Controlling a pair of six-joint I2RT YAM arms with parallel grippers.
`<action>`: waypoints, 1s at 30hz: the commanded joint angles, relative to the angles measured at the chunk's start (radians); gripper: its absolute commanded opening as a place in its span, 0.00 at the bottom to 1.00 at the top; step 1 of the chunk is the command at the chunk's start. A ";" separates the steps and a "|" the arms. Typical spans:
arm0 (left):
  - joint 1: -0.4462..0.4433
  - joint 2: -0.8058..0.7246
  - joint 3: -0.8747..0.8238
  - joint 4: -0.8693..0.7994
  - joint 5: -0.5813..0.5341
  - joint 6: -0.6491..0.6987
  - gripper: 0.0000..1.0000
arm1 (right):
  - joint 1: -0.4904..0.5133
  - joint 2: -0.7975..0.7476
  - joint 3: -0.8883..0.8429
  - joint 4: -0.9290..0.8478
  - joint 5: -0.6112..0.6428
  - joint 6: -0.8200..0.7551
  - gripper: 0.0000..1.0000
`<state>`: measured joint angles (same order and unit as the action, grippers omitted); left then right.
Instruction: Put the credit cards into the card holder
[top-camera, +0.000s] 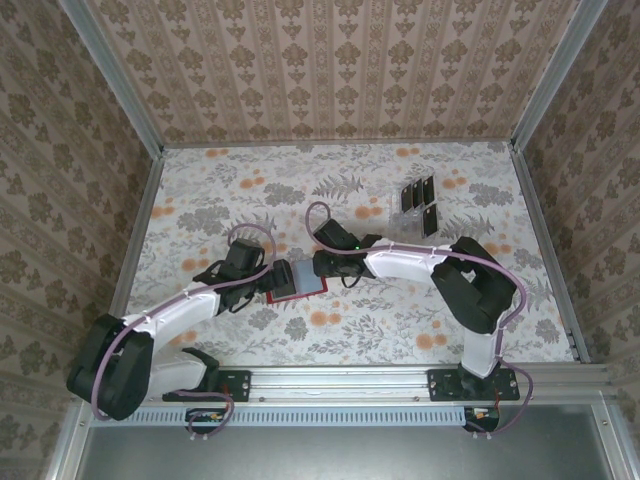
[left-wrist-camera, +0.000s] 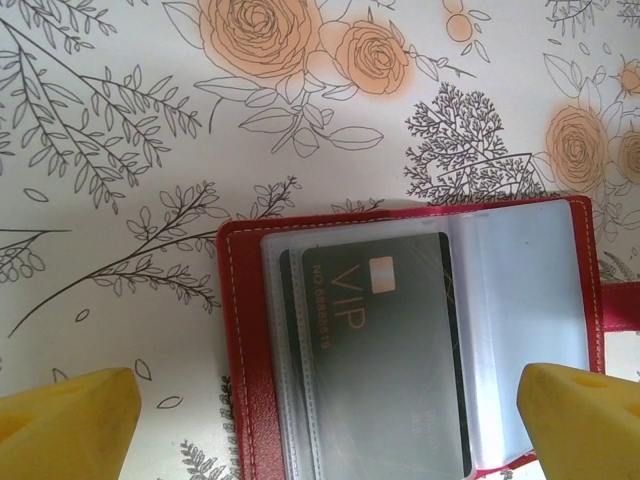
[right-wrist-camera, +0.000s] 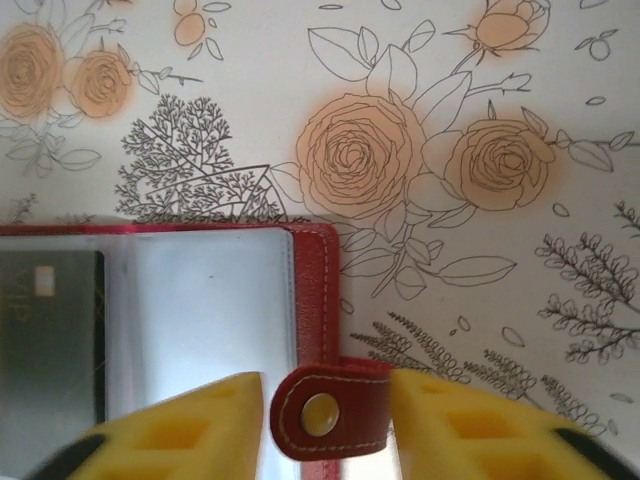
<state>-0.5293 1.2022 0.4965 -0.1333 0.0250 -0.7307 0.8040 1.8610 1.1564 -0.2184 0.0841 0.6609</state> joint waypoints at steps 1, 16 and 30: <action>0.005 0.011 -0.018 0.030 0.019 -0.010 1.00 | 0.006 0.005 0.008 -0.032 0.044 -0.009 0.16; 0.002 0.076 -0.036 0.133 0.056 0.001 1.00 | 0.006 -0.053 -0.130 0.099 -0.044 0.087 0.00; -0.048 0.123 0.006 0.188 0.067 -0.008 1.00 | 0.001 -0.037 -0.153 0.150 -0.086 0.120 0.00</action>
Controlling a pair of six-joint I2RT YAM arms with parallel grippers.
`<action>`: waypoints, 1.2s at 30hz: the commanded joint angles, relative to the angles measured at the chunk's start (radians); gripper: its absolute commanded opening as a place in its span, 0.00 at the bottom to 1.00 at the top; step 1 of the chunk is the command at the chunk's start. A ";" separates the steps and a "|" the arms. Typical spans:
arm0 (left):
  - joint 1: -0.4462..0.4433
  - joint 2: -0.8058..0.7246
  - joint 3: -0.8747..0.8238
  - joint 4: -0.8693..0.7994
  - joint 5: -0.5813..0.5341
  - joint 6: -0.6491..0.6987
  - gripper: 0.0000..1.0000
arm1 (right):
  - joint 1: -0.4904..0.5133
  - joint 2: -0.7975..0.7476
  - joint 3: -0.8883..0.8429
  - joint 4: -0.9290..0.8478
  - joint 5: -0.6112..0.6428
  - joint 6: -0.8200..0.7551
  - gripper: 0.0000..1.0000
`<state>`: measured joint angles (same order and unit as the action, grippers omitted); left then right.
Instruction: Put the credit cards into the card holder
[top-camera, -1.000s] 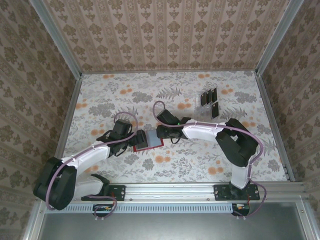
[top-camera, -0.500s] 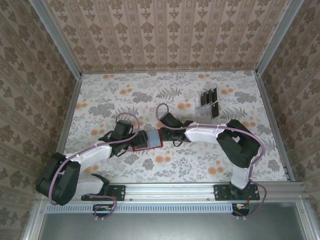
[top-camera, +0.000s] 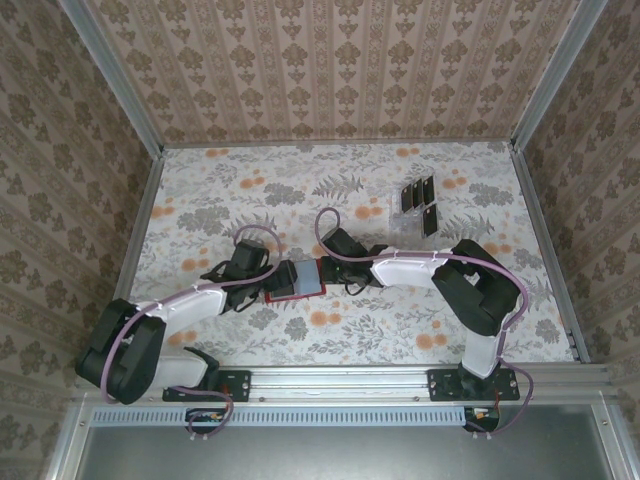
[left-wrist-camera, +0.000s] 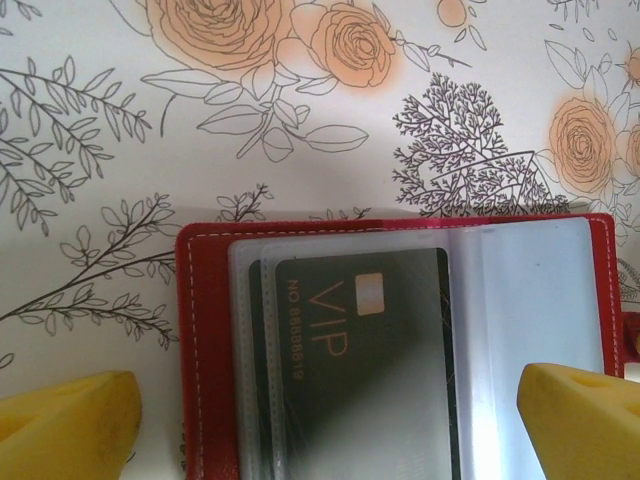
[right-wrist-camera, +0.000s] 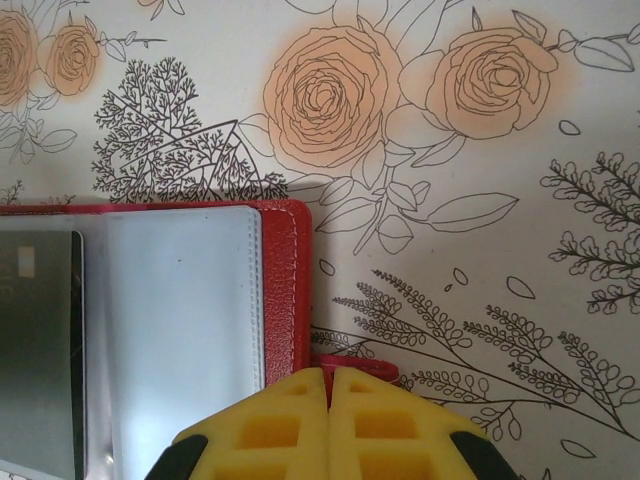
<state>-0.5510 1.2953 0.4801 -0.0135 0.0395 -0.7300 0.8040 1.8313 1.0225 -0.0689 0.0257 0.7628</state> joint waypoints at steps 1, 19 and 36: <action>-0.032 0.029 0.025 0.066 0.052 -0.011 1.00 | 0.000 -0.005 -0.021 0.004 -0.030 0.019 0.00; -0.144 -0.122 0.078 0.080 -0.027 -0.081 1.00 | -0.033 0.000 -0.063 0.092 -0.108 0.062 0.00; -0.315 0.165 0.196 0.280 -0.066 -0.115 1.00 | -0.197 -0.177 -0.285 0.272 -0.131 0.212 0.28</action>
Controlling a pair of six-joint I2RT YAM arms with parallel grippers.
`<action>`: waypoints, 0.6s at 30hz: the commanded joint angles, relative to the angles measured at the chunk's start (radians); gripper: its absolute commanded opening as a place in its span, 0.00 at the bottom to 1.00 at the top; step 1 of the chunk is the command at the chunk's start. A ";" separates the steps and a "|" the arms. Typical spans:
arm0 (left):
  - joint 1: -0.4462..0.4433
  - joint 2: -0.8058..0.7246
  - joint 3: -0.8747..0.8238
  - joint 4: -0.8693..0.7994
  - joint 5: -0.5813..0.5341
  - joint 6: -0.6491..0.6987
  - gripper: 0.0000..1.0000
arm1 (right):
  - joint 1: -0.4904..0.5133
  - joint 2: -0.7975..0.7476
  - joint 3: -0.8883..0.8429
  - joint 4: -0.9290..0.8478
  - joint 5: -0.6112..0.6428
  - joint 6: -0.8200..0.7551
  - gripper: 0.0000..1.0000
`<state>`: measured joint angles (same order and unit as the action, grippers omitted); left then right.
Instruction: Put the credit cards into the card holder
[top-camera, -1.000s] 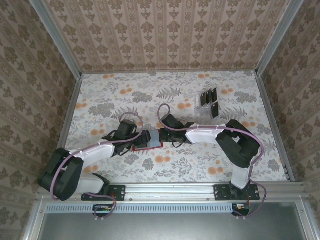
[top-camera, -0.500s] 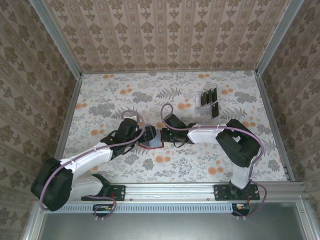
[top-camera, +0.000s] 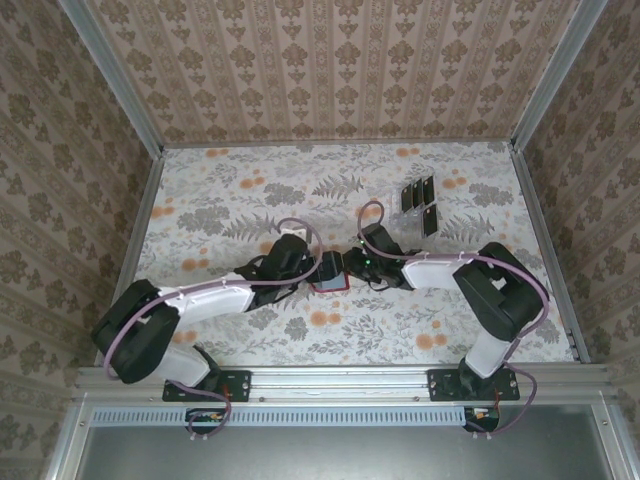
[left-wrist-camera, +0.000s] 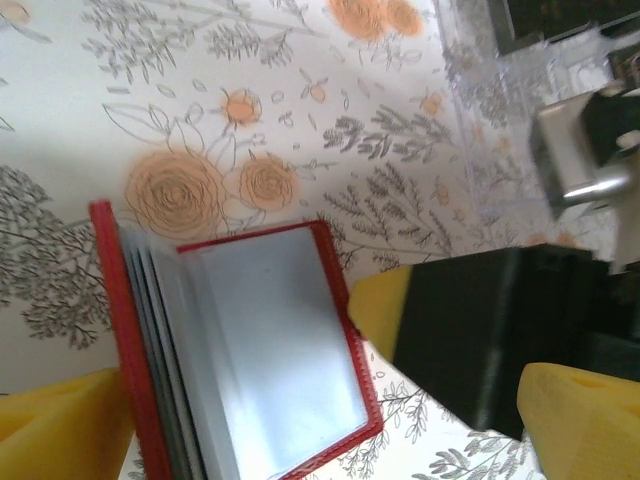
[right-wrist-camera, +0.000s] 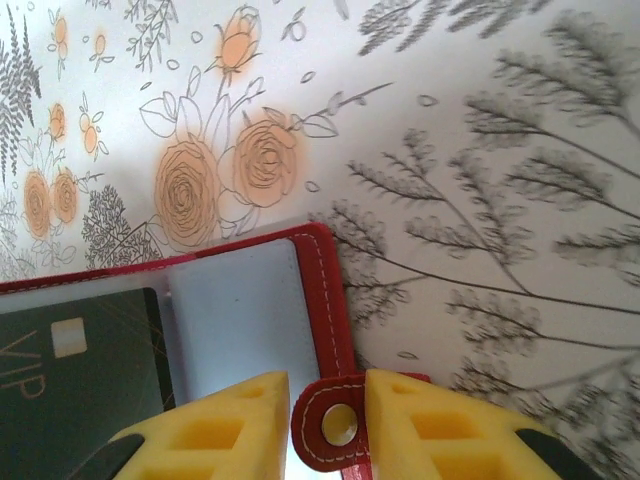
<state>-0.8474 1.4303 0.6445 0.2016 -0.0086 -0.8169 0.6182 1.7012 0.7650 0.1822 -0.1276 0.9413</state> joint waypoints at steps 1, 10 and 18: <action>-0.024 0.040 0.036 0.075 -0.016 -0.031 1.00 | -0.018 -0.054 -0.034 0.018 0.027 0.036 0.27; -0.073 0.096 0.147 0.081 -0.018 -0.011 1.00 | -0.050 -0.061 -0.061 0.013 0.029 0.034 0.06; -0.102 0.132 0.189 0.080 -0.013 -0.005 1.00 | -0.064 -0.062 -0.070 -0.045 0.059 0.016 0.13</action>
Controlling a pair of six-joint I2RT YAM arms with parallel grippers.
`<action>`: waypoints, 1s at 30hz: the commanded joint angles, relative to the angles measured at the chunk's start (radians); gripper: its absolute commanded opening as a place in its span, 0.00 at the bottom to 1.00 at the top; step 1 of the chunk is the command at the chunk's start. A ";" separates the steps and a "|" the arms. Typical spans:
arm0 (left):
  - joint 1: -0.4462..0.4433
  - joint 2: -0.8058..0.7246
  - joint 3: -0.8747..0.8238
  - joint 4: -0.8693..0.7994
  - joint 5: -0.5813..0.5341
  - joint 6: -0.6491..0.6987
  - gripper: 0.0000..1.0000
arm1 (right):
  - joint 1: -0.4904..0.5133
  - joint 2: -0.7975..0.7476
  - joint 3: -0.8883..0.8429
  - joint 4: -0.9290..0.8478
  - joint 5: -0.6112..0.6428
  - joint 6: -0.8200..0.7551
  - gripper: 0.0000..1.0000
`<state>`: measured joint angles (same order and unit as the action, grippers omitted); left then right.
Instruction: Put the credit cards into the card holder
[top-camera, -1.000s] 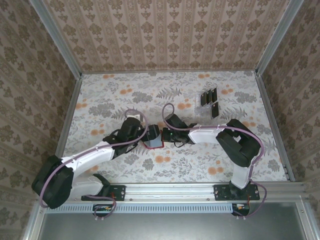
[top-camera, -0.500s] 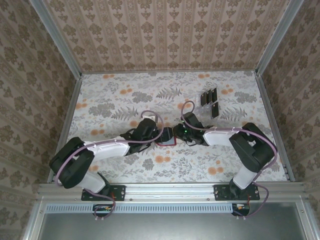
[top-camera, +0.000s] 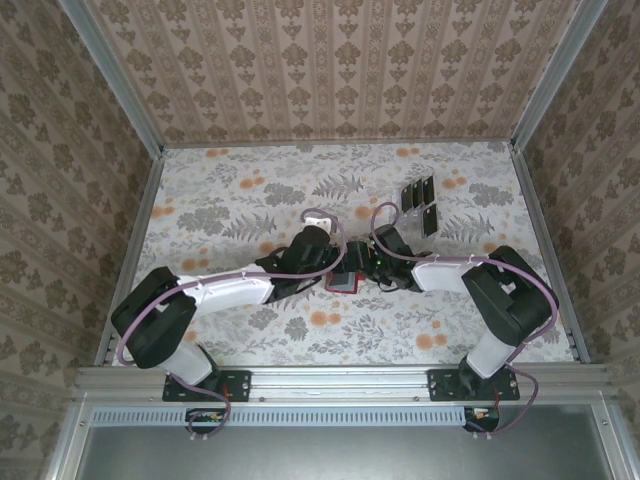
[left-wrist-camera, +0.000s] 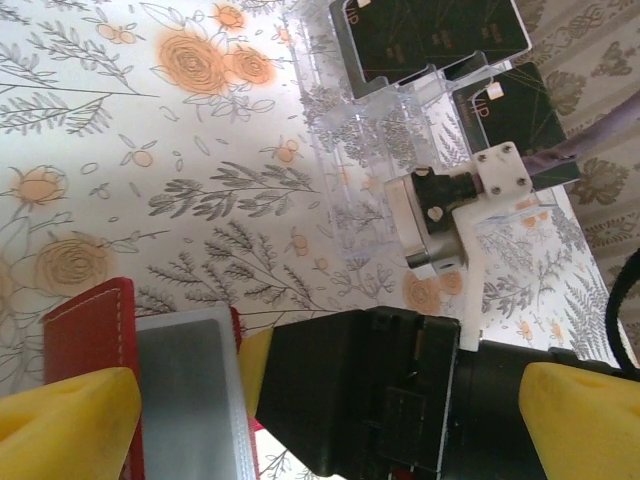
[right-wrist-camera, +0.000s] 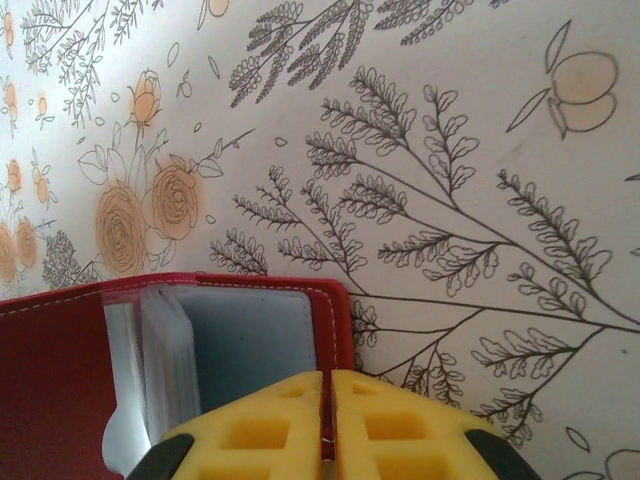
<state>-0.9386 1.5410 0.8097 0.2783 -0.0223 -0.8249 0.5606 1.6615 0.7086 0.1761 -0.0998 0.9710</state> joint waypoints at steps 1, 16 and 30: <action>-0.010 0.026 0.021 0.004 0.002 0.001 1.00 | -0.008 -0.018 -0.015 -0.036 0.027 -0.013 0.13; -0.049 0.058 0.002 0.035 -0.016 -0.025 1.00 | 0.016 0.047 -0.026 0.117 -0.066 0.034 0.08; -0.089 0.146 -0.046 0.099 -0.126 -0.067 1.00 | -0.106 -0.369 -0.091 -0.204 0.072 -0.029 0.26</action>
<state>-1.0435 1.6321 0.8104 0.4946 -0.0418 -0.8745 0.4801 1.3651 0.6262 0.0452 -0.0807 0.9569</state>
